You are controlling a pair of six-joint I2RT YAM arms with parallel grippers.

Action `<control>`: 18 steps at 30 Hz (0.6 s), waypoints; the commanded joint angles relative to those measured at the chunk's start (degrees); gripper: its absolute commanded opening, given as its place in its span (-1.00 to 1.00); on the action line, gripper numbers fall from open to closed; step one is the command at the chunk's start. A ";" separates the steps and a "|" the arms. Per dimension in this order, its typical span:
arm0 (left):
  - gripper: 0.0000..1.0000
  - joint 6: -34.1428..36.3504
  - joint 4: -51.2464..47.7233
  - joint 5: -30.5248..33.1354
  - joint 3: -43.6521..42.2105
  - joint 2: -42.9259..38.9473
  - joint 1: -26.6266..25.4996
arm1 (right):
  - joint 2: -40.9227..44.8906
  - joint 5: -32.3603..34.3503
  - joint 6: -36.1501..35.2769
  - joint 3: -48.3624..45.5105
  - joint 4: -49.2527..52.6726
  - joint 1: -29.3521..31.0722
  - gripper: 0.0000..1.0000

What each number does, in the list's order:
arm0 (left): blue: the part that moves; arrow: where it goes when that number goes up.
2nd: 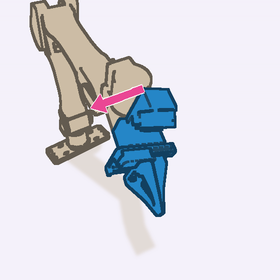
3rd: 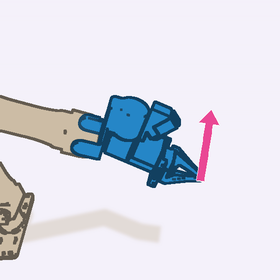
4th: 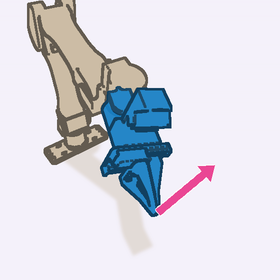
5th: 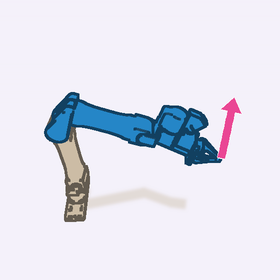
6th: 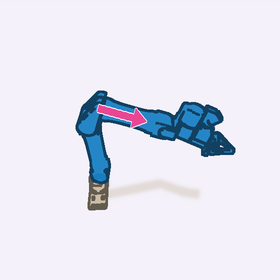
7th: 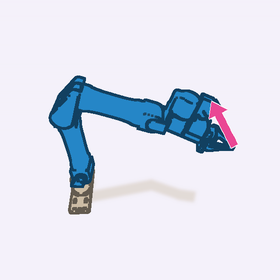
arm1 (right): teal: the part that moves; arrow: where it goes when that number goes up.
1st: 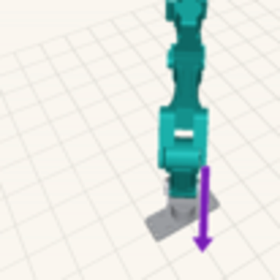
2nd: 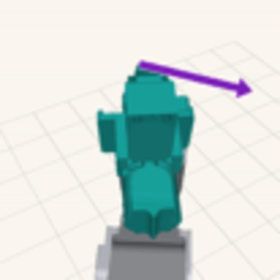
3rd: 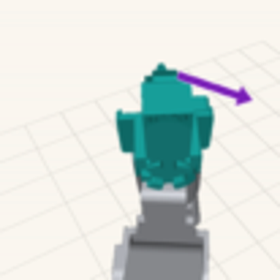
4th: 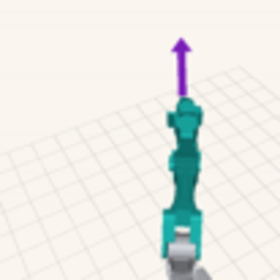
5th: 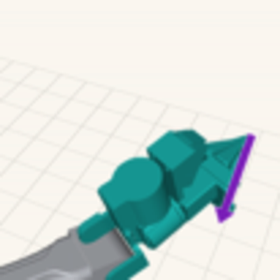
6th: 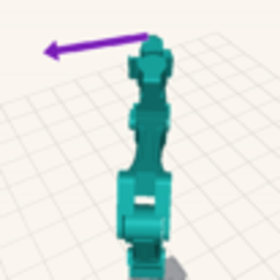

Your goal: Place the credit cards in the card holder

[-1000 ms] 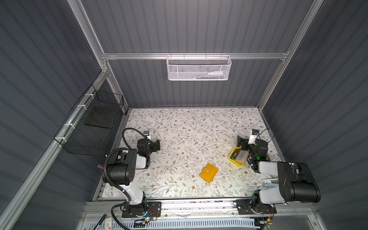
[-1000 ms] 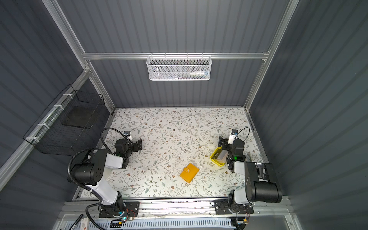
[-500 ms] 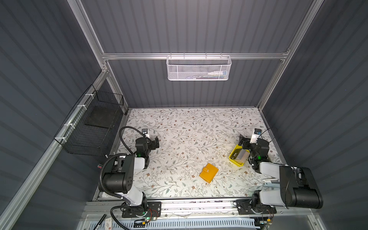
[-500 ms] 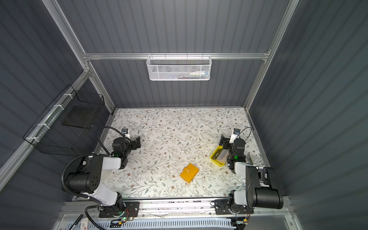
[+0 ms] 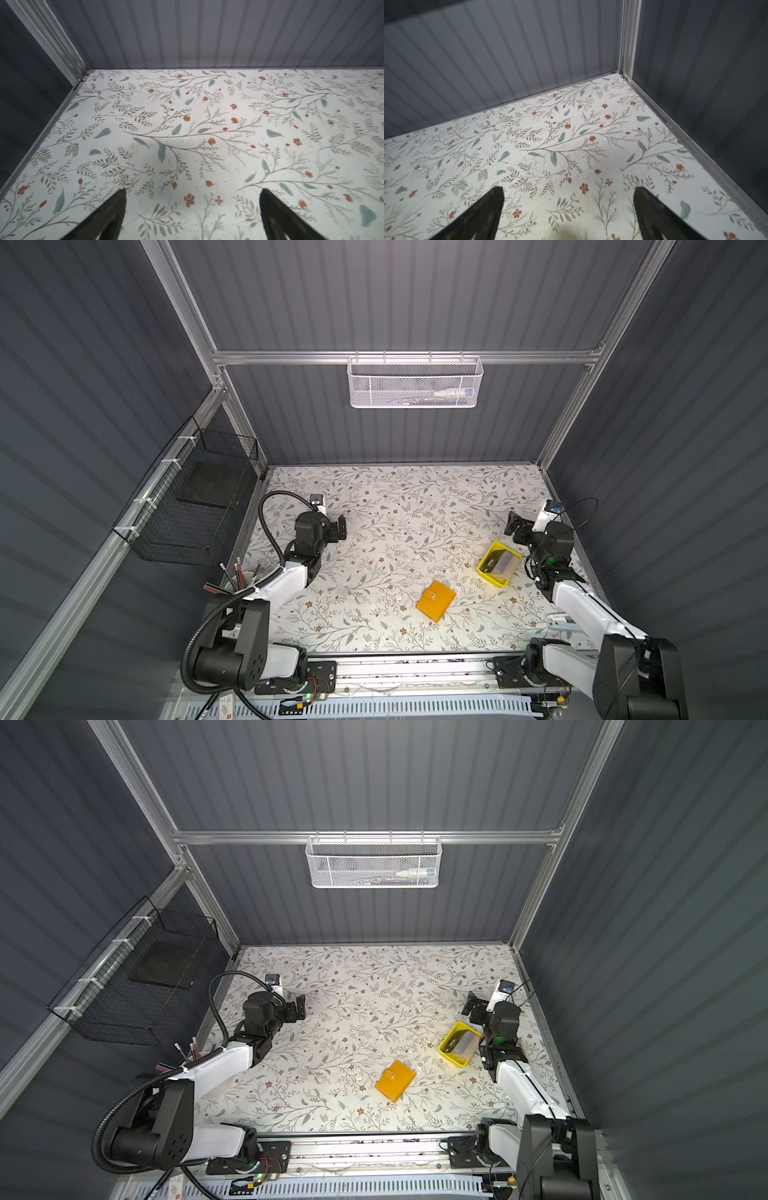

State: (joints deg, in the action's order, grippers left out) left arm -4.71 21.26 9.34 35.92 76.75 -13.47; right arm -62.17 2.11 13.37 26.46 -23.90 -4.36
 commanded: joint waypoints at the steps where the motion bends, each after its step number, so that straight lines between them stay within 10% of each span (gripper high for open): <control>1: 1.00 -5.22 -9.42 -1.11 2.48 -2.65 -1.26 | 1.63 2.41 8.69 3.40 10.10 0.53 0.98; 18: 0.99 -21.24 -22.80 -16.13 6.20 -7.67 -5.74 | 6.09 5.93 12.38 8.87 28.49 20.13 0.98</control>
State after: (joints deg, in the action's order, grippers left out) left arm -21.63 0.47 -1.87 41.32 69.97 -19.09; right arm -56.66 4.73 25.52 33.91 -0.95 12.34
